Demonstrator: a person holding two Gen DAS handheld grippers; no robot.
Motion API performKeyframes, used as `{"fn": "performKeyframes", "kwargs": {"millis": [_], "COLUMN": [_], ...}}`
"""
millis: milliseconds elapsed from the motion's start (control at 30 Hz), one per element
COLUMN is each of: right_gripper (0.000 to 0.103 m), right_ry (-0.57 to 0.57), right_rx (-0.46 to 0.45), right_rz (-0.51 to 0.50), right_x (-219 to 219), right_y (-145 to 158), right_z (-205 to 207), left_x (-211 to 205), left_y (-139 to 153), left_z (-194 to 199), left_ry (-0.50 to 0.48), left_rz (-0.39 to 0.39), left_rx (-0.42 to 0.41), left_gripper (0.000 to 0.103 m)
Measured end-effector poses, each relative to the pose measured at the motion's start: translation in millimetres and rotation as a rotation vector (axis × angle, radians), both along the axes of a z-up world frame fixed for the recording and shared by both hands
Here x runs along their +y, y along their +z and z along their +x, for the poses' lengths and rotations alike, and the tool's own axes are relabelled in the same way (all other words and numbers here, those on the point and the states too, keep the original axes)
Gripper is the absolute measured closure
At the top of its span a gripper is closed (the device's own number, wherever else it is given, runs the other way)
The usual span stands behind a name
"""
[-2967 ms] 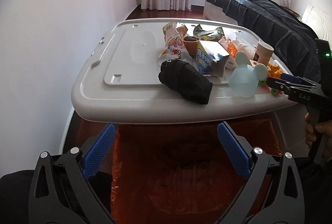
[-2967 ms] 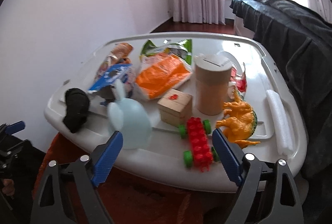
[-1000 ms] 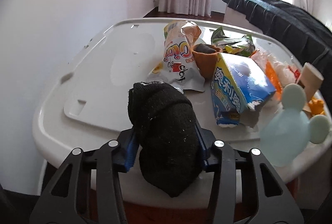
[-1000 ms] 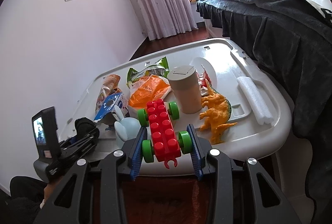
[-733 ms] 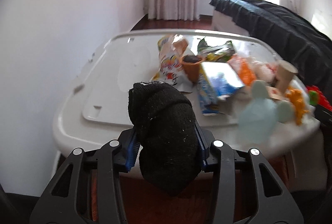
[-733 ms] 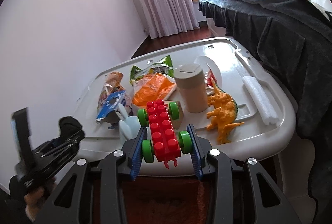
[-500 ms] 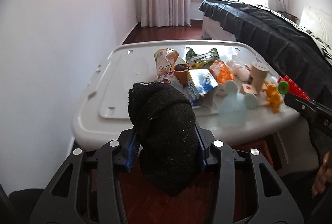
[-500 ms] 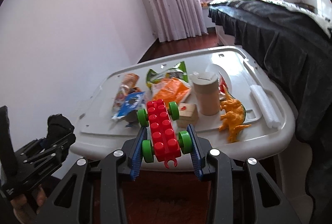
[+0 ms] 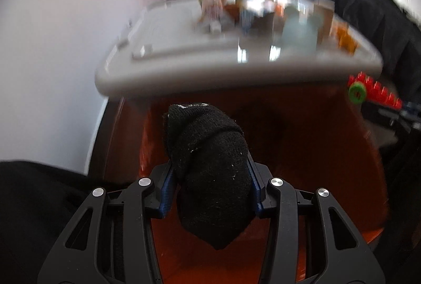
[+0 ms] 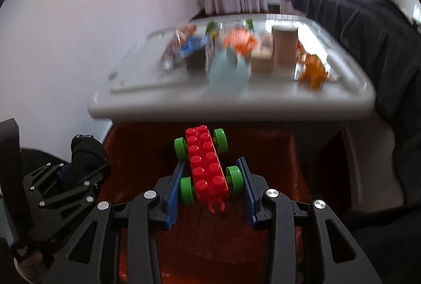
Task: Collect trash
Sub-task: 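Drop the black sock into the orange bin with the left gripper while the right gripper drops the red car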
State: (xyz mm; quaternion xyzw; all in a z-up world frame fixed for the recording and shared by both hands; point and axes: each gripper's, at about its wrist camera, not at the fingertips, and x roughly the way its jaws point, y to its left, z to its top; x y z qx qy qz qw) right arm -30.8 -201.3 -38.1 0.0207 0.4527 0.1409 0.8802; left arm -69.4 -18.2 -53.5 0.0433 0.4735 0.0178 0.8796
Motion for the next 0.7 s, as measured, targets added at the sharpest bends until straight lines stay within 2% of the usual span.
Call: {"fn": "performKeyframes", "kwargs": {"millis": [67,233,300,333,367,400,433,700], "right_gripper": [0.064,0.063,0.06,0.054,0.039,0.035,0.035,0.034], "right_ry": [-0.001,-0.014,-0.016,-0.02,-0.026,-0.039,-0.048,-0.109], "right_rx": [0.039,0.107,0.129,0.135,0.138,0.129,0.118,0.092], "right_rz": [-0.026,-0.033,-0.028,-0.026,-0.028,-0.036,-0.037,0.01], "right_x": [3,-1,-2,-3,-3,-4,-6,-22], "right_y": [-16,-37,-41,-42,-42,-40,-38,-28], "right_z": [3,10,11,10,11,10,10,10], "left_x": [2,0,-2,-3,-3,-2,-1,2], "left_y": [-17,-27,-30,-32,-34,-34,-33,-28], "left_z": [5,7,9,9,10,10,9,8], "left_ry": [0.0,-0.008,-0.013,-0.01,-0.003,0.003,0.009,0.027], "left_rz": [-0.021,-0.024,-0.022,-0.012,-0.001,0.002,0.001,-0.012], "left_rx": [0.072,0.11,0.123,0.136,0.147,0.147,0.138,0.112], "left_gripper": [0.059,0.058,0.051,0.04,0.029,0.025,0.023,0.023]}}
